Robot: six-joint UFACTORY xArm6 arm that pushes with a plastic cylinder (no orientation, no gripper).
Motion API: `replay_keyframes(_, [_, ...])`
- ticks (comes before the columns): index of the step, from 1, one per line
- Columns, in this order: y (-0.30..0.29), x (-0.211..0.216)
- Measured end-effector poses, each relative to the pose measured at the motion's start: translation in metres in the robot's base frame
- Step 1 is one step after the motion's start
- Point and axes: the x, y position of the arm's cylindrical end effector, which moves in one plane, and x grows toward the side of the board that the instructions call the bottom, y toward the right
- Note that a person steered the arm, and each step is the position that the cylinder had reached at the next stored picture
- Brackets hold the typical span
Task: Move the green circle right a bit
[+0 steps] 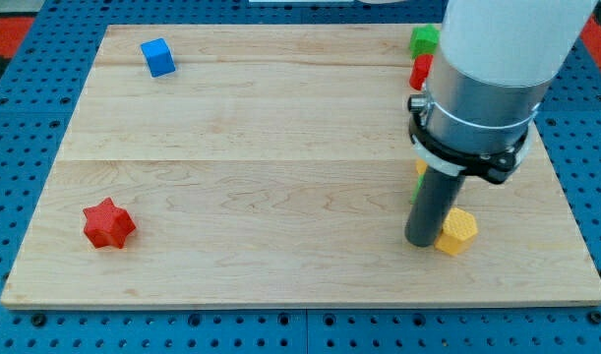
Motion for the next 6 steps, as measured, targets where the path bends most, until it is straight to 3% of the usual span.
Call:
replay_keyframes(1, [-0.04,-0.009])
replay_keyframes(2, [-0.043,-0.033])
replay_keyframes(3, [-0.033,-0.059])
replay_keyframes(6, [0.021,-0.055])
